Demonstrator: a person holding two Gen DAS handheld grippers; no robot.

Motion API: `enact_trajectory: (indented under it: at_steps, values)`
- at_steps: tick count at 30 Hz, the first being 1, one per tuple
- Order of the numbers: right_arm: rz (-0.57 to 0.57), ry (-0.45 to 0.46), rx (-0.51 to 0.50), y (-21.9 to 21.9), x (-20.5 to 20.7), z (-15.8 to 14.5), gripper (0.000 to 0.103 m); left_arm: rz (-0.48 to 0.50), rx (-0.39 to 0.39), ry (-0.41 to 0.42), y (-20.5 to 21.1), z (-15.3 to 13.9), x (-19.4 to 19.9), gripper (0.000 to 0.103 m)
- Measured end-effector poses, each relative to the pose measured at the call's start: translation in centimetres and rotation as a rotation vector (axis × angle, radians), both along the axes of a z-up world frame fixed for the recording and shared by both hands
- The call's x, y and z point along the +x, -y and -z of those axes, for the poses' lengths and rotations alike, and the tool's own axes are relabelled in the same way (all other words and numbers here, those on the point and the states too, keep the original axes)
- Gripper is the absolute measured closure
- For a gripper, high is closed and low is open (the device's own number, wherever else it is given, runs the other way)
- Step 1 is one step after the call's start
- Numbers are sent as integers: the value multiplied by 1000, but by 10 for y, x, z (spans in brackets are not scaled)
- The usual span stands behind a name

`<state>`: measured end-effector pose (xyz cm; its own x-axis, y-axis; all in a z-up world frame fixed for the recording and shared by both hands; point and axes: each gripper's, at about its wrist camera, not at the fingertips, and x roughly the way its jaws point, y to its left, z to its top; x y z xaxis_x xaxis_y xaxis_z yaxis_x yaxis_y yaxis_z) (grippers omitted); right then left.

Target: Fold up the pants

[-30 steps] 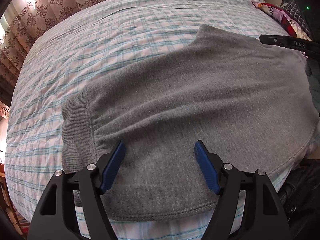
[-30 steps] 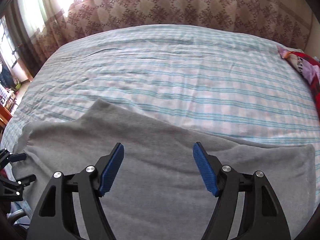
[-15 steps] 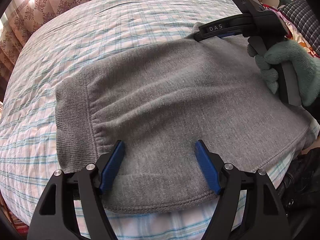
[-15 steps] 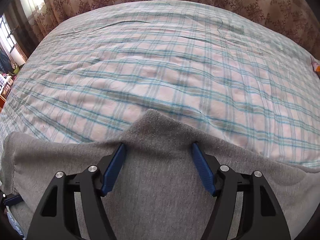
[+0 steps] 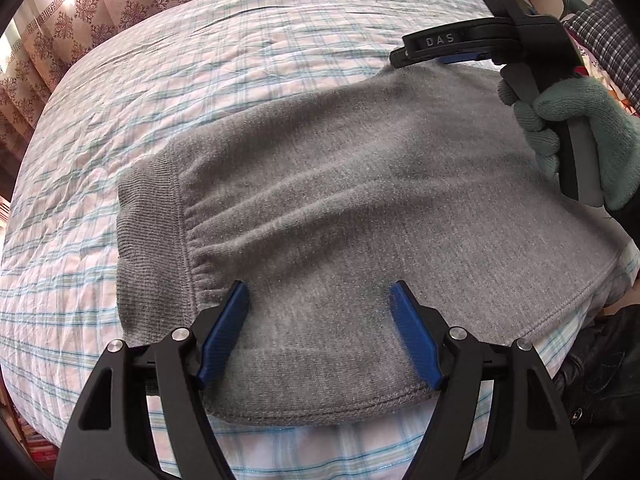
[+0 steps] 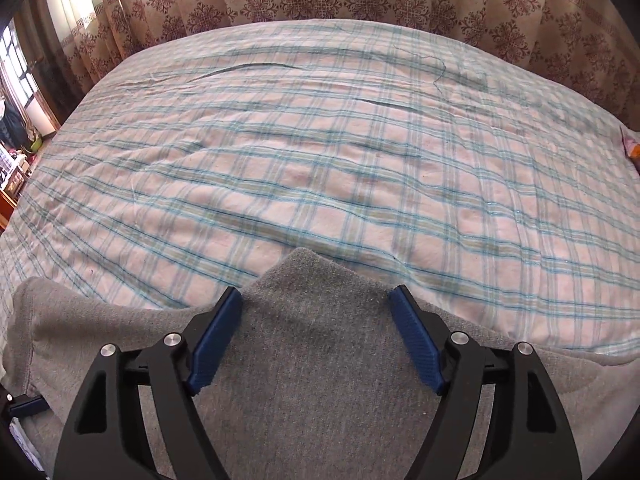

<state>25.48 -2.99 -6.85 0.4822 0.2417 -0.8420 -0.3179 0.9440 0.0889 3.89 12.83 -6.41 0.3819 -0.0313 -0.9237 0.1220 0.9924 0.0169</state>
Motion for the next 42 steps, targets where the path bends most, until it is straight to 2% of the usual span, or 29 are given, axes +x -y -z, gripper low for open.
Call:
enact_trajectory:
  at_steps: [5,10,12,18,23,28,30,31,34,42]
  values:
    - [49,39,29,40,-12,-24,27,-13,12,8,3,-7,3,28]
    - [140,36,43,104,-36,-30,27,-7,11,38,13,-20,17,26]
    - [191,32,43,132,-48,-29,27,15,11,58,24,-26,25,21]
    - [273,-2,47,188,-76,-20,27,113,5,100,77,-32,70,21]
    - [279,-8,58,200,-84,-16,27,166,-46,75,122,-27,109,21]
    - [261,-33,45,200,-79,-10,27,206,-47,56,163,-8,152,23]
    - [246,-43,20,198,-77,-5,27,207,-41,48,173,0,166,28]
    - [244,-49,6,198,-76,-2,27,201,-44,41,176,4,174,32]
    - [241,-88,-7,200,-71,12,27,163,-45,24,181,16,196,36]
    - [166,-119,-80,194,-90,23,25,114,-3,35,183,24,223,36]
